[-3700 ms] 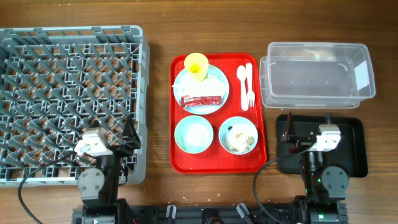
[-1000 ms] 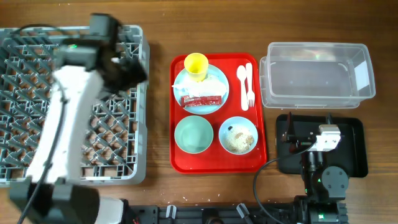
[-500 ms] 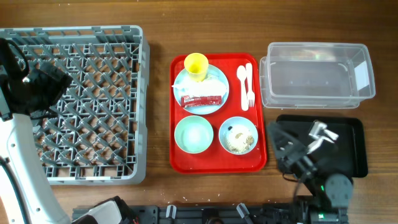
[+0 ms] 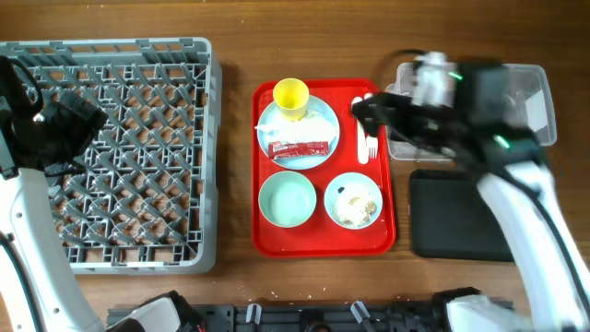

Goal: Sort waste into correct bins and load items into the dishwasher rack

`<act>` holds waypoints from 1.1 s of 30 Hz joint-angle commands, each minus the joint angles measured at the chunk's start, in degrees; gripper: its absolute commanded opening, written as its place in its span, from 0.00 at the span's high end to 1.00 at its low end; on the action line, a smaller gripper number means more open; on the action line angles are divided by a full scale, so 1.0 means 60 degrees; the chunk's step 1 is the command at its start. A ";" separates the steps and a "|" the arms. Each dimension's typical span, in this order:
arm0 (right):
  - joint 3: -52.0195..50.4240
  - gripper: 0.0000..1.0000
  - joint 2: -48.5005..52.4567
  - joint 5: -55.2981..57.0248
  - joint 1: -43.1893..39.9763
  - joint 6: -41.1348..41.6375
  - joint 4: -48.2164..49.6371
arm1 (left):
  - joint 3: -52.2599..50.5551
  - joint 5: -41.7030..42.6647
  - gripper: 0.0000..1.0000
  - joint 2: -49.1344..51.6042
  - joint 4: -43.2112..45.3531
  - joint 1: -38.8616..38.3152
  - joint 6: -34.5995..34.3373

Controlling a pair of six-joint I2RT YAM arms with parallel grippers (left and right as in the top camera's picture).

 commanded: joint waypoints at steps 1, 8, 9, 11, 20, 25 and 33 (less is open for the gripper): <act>0.0503 0.00 0.1632 0.1603 0.1169 -0.1188 0.0423 | 0.0106 0.0004 0.00 -0.0015 0.0011 0.0051 -0.0095; 0.0492 0.23 0.4193 0.1388 0.1832 -0.0783 0.2758 | 0.0106 0.0004 0.00 -0.0015 0.0011 0.0051 -0.0095; 0.0492 0.23 0.4397 0.1384 0.1942 -0.1286 0.2779 | 0.0106 0.0004 0.00 -0.0015 0.0011 0.0051 -0.0095; 0.0492 0.23 0.4907 0.1770 0.2302 -0.2707 0.2736 | 0.0106 0.0004 0.00 -0.0015 0.0011 0.0051 -0.0095; 0.0492 0.27 0.5825 0.4677 0.3337 -0.2612 0.3985 | 0.0106 0.0004 0.00 -0.0015 0.0011 0.0051 -0.0095; 0.0503 0.49 0.6233 0.4717 0.3435 -0.2186 0.4003 | 0.0106 0.0004 0.00 -0.0015 0.0011 0.0051 -0.0095; 0.0510 0.96 0.2860 0.4870 0.3308 -0.1468 0.2903 | 0.0106 0.0004 0.00 -0.0015 0.0011 0.0051 -0.0095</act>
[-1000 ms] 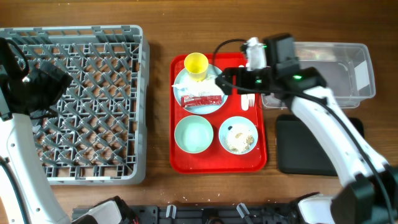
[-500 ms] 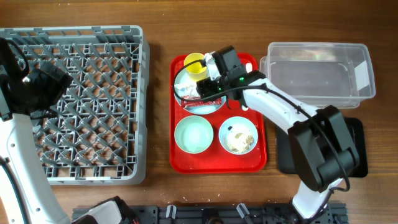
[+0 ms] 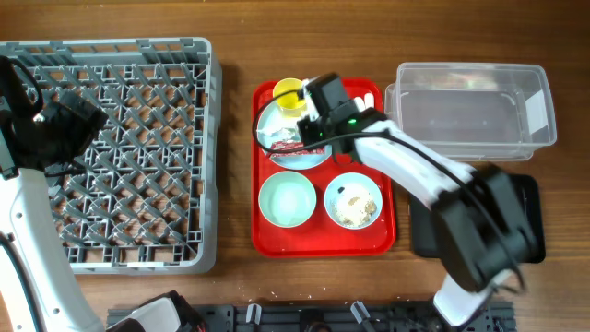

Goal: Sort waste into correct bins and load items into the dishwasher rack

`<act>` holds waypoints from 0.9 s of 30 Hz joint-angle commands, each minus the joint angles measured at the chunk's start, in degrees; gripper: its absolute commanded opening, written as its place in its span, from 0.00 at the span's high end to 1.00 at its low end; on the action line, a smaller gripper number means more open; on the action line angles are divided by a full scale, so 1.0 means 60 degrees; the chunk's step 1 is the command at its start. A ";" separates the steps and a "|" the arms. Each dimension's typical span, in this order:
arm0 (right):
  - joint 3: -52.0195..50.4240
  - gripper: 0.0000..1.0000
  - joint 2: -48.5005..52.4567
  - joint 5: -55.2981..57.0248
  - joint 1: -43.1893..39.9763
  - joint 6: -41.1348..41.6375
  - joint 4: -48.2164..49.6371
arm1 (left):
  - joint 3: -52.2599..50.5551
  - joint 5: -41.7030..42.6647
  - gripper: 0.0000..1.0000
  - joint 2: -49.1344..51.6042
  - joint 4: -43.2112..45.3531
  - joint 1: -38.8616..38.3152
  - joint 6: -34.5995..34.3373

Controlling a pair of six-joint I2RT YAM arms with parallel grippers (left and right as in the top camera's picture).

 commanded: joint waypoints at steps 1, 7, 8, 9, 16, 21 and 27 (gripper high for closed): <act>0.0208 0.96 -0.2364 0.0586 -0.0142 0.0219 -0.0488 | 0.0102 0.0007 0.00 -0.0015 0.0015 0.0051 -0.0095; 0.0208 0.96 -0.4113 0.5614 -0.1031 0.0852 -0.1060 | 0.0102 0.0007 0.00 -0.0015 0.0015 0.0051 -0.0095; 0.0204 0.96 -0.4051 0.6317 -0.1545 0.1067 -0.1049 | 0.0102 0.0007 0.00 -0.0015 0.0015 0.0051 -0.0095; 0.0204 0.96 -0.3974 0.6054 -0.2222 0.1071 -0.1042 | 0.0102 0.0007 0.00 -0.0015 0.0015 0.0051 -0.0091; 0.0204 0.00 -0.2317 0.1483 -0.5366 0.0688 -0.1056 | 0.0102 0.0007 0.00 -0.0015 0.0015 0.0051 -0.0095; 0.0204 0.01 -0.3508 -0.2339 -0.4324 0.0379 -0.1075 | 0.0102 0.0007 0.00 -0.0015 0.0015 0.0051 -0.0095; -0.0280 0.06 -0.2342 -0.1067 -0.0940 0.0433 -0.0951 | 0.0102 0.0007 0.00 -0.0015 0.0015 0.0051 -0.0091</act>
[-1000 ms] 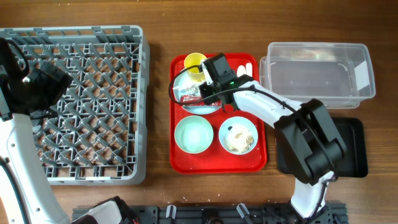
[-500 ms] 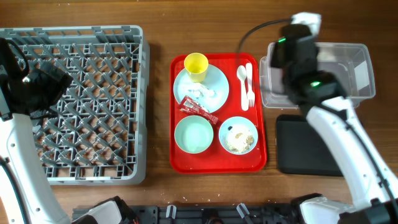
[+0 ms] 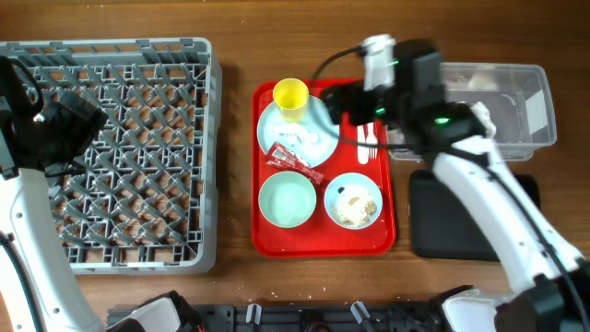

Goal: Sort waste into correct bins and load items into the dishwasher rack

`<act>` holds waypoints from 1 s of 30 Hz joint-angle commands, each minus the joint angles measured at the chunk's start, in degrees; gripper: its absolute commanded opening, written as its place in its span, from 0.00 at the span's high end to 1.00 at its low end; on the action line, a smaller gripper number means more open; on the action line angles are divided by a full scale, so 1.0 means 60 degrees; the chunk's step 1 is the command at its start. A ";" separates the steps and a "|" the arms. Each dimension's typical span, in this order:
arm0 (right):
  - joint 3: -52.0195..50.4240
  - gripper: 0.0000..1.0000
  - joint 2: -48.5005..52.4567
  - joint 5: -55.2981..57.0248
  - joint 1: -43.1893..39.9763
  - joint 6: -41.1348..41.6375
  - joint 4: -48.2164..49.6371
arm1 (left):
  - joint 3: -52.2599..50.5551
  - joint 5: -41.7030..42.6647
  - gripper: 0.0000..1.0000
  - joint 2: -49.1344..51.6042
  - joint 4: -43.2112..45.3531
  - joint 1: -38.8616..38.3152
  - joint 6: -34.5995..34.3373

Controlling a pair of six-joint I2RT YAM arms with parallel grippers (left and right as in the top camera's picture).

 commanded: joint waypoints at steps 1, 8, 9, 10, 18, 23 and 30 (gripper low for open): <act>-0.0401 0.06 0.1341 0.1410 0.1071 0.0433 0.0219 | 0.0102 0.0007 0.00 -0.0015 0.0022 0.0051 -0.0095; -0.0415 0.15 0.4346 0.1268 0.1639 0.1155 0.2127 | 0.0102 0.0007 0.00 -0.0015 0.0022 0.0051 -0.0095; -0.0415 0.20 0.4561 0.1268 0.1639 0.1195 0.2412 | 0.0102 0.0007 0.00 -0.0015 0.0022 0.0051 -0.0091; -0.0415 0.24 0.4717 0.1279 0.1639 0.1381 0.2637 | 0.0102 0.0007 0.00 -0.0015 0.0022 0.0051 -0.0095; -0.0386 0.94 0.4605 0.1730 0.1625 0.1450 0.2736 | 0.0102 0.0007 0.00 -0.0015 0.0026 0.0051 -0.0095; -0.0386 0.95 0.2259 0.1912 0.1198 0.1552 0.2167 | 0.0102 0.0007 0.00 -0.0015 0.0022 0.0051 -0.0095; -0.0390 0.96 0.0430 0.6513 -0.1071 0.2109 0.1246 | 0.0102 0.0007 0.00 -0.0015 0.0022 0.0051 -0.0095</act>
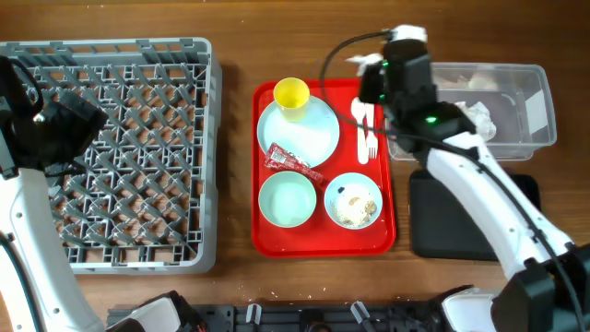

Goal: Sort waste into correct bins and load items into the dishwasher rack

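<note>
On the red tray (323, 242) a light blue plate (309, 134) carries a yellow cup (290, 94), and a red wrapper (288, 159) lies at the plate's lower left edge. An empty teal bowl (288, 198) and a bowl with food scraps (354, 203) sit in front of the plate. A white fork (366, 131) lies on the tray's right side. Crumpled white tissue (476, 116) rests in the clear bin (544, 111). My right gripper (372, 88) hovers over the tray's back right corner, its fingers hidden under the wrist. My left gripper (69, 127) hangs over the grey dishwasher rack (138, 55).
A flat black bin (461, 221) lies in front of the clear bin at the right. The rack fills the table's left side. Bare wood separates the rack from the tray.
The right gripper has shifted slightly back and right, toward the tray's back corner. The white scraps are gone from the plate and a tissue now shows in the clear bin. The left arm is unchanged.
The wrapper and white tissue lay together on the plate while my right gripper was near the fork. It then stood over the plate at them. After that it was back by the tray's right side with the wrapper pushed aside; now the tissue lies in the clear bin.
</note>
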`<act>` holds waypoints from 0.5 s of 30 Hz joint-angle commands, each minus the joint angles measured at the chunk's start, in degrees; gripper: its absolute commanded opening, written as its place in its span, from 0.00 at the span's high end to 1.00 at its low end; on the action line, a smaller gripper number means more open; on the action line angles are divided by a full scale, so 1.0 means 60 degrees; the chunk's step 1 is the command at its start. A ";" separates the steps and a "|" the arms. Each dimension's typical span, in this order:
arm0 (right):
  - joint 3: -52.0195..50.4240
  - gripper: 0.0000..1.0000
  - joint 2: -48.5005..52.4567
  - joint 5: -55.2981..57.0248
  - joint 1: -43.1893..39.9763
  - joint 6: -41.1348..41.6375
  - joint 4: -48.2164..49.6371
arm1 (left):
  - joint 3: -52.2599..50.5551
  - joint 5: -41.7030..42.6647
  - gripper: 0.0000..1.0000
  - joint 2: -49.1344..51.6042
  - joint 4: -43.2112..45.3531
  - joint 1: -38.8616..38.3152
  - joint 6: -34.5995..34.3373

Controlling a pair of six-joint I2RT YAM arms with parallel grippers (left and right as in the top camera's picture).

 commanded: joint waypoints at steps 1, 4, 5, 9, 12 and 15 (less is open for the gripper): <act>0.0004 0.96 0.0270 0.1734 -0.1224 0.0160 -0.0226 | 0.0102 0.0004 0.00 -0.0015 0.0018 0.0051 -0.0095; 0.0004 0.62 0.0681 0.1657 -0.2361 0.0127 -0.0510 | 0.0102 0.0004 0.00 -0.0015 0.0018 0.0051 -0.0095; 0.0004 0.57 0.0699 0.1592 -0.2510 0.0124 -0.0670 | 0.0102 0.0004 0.00 -0.0015 0.0018 0.0051 -0.0095; 0.0007 0.22 0.0484 -0.1832 -0.2455 -0.1778 -0.0962 | 0.0102 0.0004 0.00 -0.0015 0.0022 0.0051 -0.0095; 0.0007 0.21 0.0291 -0.7027 -0.2040 -0.1993 -0.1049 | 0.0102 0.0004 0.00 -0.0015 0.0022 0.0051 -0.0095; -0.0259 0.22 0.0379 -0.7643 -0.0328 -0.2583 -0.1566 | 0.0102 0.0004 0.00 -0.0015 0.0026 0.0051 -0.0095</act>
